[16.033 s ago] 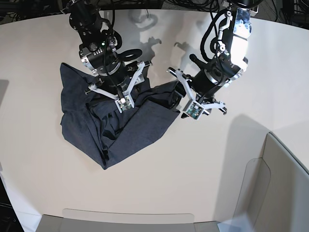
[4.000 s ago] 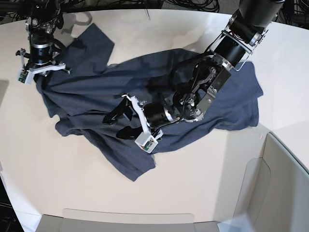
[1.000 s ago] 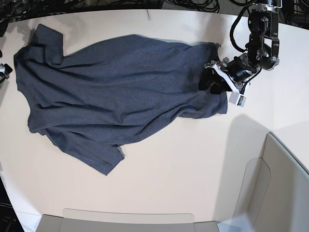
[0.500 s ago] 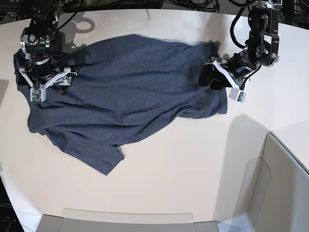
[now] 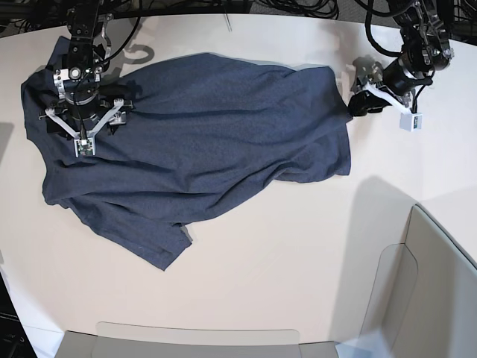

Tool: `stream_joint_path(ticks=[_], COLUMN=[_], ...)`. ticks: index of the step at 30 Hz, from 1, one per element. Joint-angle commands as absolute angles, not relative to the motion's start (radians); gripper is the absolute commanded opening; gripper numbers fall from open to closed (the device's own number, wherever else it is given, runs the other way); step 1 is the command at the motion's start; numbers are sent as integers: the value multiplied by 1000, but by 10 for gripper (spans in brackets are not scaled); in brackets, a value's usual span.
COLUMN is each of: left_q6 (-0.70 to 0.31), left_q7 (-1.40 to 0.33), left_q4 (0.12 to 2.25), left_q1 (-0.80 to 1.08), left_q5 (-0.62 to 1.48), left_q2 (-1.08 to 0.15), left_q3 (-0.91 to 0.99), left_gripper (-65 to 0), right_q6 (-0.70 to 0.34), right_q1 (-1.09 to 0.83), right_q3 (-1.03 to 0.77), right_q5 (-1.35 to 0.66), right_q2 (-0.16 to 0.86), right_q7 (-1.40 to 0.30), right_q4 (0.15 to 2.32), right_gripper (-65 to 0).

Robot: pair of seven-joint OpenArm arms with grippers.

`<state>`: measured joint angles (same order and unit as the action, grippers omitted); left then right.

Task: Layout the t-shirt on the table in an organized manner, then fold the t-shirt properly
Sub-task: 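Release the shirt and reposition the right gripper onto the collar area, then pinch the shirt edge with the left gripper and pull it outward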

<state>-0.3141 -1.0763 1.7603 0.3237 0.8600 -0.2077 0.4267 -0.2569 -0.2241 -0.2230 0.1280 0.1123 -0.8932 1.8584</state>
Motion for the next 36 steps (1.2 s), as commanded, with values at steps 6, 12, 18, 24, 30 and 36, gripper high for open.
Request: stream_joint_path(ticks=[6,12,18,24,30,36], left_q6=[-321,-321,-321,-320,-320,-321], left_q7=[-1245,-1334,-1360,-1357,-1354,-1357], left_q4=[1776,1773,1773,1751,1646,1646], left_q1=[318,318,317,311,240,237], left_q5=[875,877,877,875,875,878], left_q2=[-214,-199,-143,-93,-82,-87], left_q3=[433,426,349,214,163,173], left_gripper=[-306,-301,-301,-301,-303,-303], right_q6=[-251,-251,-251,-251,-251,-251], right_q1=[-208,-211,-208,-209,-206,-202], right_q3=[-225,-225,-168,-148,-150,-150], right_q5=[131,130,131,131,131,131], right_q2=[119,119,119,119,119,119], right_q7=[-878,-877,-878,-878,-877,-874], right_q4=[1868,1867,1867,1867,1867,1867], right_gripper=[-130,-130,-130,-130,-130,-130])
